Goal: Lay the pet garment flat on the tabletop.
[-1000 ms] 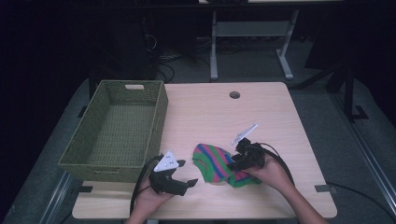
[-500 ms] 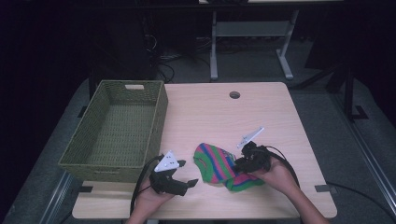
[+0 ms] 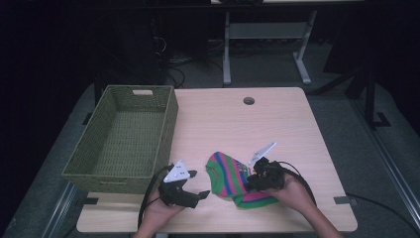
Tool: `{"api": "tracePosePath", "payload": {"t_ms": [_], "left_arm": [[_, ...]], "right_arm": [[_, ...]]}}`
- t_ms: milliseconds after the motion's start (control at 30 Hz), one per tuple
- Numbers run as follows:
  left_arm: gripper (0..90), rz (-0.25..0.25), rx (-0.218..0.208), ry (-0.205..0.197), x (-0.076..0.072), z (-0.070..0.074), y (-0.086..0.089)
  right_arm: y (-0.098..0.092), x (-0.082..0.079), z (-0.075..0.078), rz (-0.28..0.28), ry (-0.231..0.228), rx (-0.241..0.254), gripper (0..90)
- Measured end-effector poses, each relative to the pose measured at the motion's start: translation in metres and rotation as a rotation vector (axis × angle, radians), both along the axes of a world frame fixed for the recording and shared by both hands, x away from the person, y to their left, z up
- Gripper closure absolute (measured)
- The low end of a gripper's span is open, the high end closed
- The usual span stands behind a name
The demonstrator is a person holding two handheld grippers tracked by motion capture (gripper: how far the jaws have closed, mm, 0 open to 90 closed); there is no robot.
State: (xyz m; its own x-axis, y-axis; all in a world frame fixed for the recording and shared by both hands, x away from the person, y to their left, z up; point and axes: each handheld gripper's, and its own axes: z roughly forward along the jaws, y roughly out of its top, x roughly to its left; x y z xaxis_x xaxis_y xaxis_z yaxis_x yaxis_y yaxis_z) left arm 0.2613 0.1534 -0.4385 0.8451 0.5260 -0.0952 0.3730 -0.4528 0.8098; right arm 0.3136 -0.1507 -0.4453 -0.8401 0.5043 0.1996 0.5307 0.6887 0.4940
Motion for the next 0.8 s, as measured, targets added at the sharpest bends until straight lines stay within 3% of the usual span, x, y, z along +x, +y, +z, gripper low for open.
{"api": "tracePosePath", "payload": {"t_ms": [233, 433, 467, 800], "left_arm": [[18.9, -0.004, 0.005, 0.002, 0.001, 0.0, 0.0], [18.9, 0.0, 0.001, -0.002, 0.0, 0.0, 0.002], [18.9, -0.002, 0.002, 0.0, 0.0, 0.0, 0.002], [19.0, -0.001, 0.004, 0.0, 0.0, 0.001, 0.002]], "right_arm": [[0.0, -0.003, 0.011, 0.011, -0.032, 0.027, 53.7], [0.007, -0.005, 0.024, 0.059, -0.077, 0.051, 52.2], [0.011, -0.006, 0.026, 0.091, -0.083, 0.046, 51.8], [0.033, -0.011, 0.019, 0.184, -0.067, 0.022, 48.4]]}}
